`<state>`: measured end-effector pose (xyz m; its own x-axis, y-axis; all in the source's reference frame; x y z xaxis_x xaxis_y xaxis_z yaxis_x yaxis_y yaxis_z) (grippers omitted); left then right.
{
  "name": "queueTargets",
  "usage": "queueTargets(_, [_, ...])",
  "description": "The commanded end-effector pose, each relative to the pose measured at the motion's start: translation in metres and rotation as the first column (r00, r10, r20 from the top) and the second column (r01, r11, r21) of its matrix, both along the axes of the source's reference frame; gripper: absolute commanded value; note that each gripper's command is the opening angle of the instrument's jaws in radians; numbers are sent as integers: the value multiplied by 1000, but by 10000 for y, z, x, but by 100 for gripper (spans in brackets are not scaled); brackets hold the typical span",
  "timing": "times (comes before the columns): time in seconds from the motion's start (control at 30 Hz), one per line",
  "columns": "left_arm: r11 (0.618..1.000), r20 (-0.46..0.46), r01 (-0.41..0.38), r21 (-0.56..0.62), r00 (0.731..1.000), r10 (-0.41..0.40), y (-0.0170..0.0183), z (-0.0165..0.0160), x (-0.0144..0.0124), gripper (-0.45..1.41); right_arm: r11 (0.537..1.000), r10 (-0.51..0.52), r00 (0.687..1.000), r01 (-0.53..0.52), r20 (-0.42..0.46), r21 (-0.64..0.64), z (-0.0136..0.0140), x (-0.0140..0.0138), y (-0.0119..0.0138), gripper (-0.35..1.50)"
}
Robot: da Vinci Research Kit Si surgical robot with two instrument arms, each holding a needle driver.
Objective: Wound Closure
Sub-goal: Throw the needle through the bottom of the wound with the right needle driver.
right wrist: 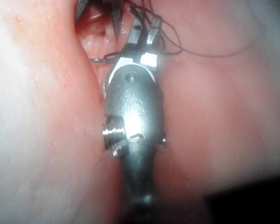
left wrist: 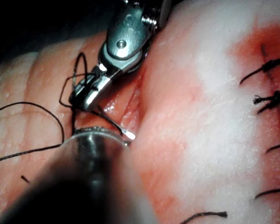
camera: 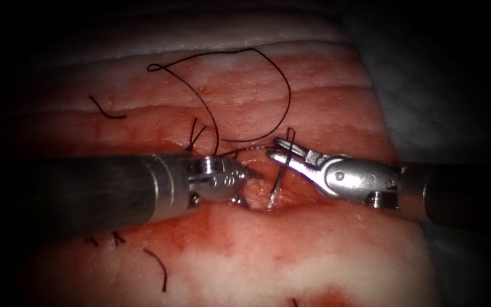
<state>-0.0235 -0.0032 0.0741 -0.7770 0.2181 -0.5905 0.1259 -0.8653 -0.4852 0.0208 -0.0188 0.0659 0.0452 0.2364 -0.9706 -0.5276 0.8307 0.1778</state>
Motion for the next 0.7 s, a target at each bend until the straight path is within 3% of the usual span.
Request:
queueTargets(0.03, [1000, 2, 2, -3, 1000, -2, 1, 5, -5, 49, 1000, -1, 1000, 1, -8, 6, 5, 8, -1, -35])
queueTargets(0.23, [999, 20, 37, 1, 999, -37, 0, -10, -2, 41, 999, 4, 1000, -3, -19, 45, 5, 11, -2, -35])
queueTargets(0.47, [977, 140, 209, -48, 969, -201, 16, -68, 12, 34, 987, -7, 1000, 12, -29, 159, 14, 12, -3, -35])
queueTargets(0.57, [968, 171, 242, -60, 958, -229, 4, -94, 23, 22, 977, 5, 1000, -1, -17, 213, 17, 7, 1, -35])
queueTargets(0.7, [965, 163, 251, -75, 958, -237, -16, -101, 27, 21, 970, 24, 1000, -20, -14, 241, 16, 3, 7, -35])
